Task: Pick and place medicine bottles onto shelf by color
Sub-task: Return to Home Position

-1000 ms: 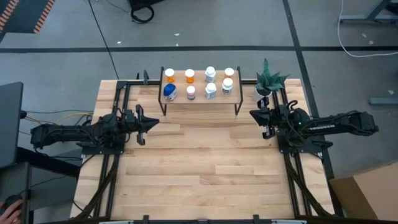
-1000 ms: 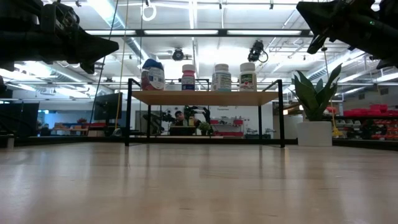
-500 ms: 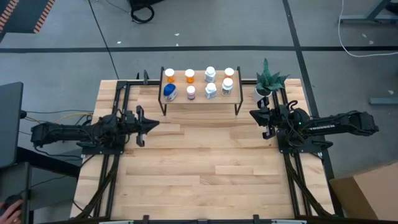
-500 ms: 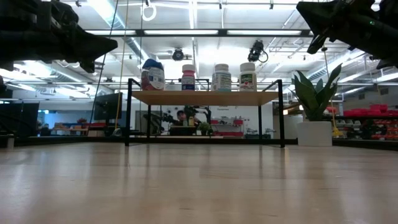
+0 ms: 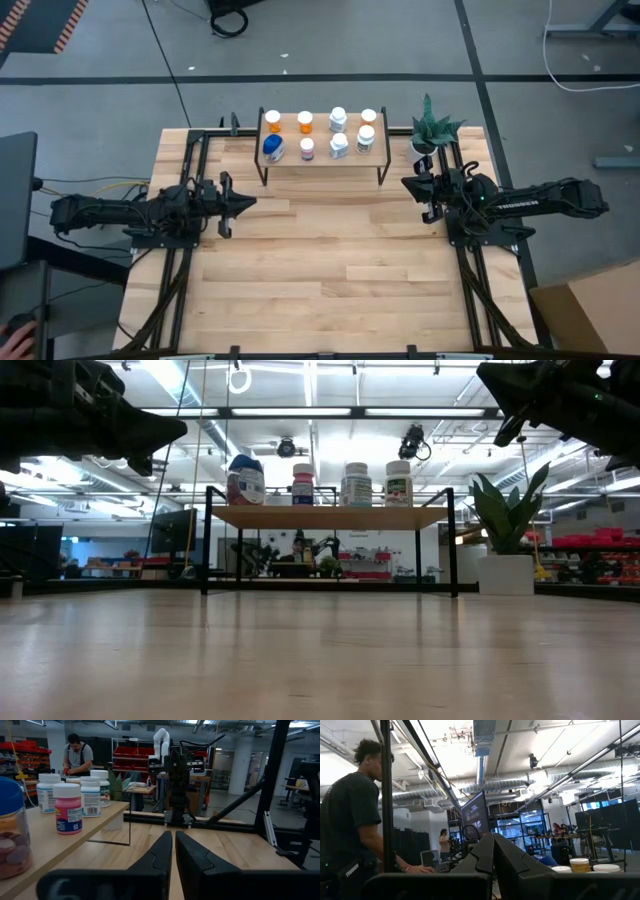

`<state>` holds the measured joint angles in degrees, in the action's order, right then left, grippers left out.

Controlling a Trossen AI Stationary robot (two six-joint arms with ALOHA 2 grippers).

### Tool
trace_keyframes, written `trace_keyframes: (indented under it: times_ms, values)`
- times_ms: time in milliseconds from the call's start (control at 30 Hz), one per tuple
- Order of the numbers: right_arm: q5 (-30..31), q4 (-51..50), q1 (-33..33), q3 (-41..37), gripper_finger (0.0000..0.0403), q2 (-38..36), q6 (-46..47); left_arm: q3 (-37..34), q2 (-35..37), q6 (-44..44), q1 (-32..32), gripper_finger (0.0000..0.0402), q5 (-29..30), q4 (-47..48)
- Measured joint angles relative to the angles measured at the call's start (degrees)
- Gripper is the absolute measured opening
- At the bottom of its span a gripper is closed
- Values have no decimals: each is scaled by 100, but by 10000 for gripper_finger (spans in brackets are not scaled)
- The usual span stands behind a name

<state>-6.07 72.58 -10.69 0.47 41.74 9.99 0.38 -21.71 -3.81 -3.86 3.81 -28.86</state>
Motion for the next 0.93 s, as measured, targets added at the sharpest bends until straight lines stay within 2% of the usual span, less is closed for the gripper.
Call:
trace_keyframes:
  times_ms: [433, 933]
  values:
    - [0, 2, -1, 0, 17, -2, -1, 0, 0, 2, -2, 36, 0, 0]
    - [-2, 1, -1, 0, 17, 0, 1, 0, -1, 2, 92, 27, -3, 0]
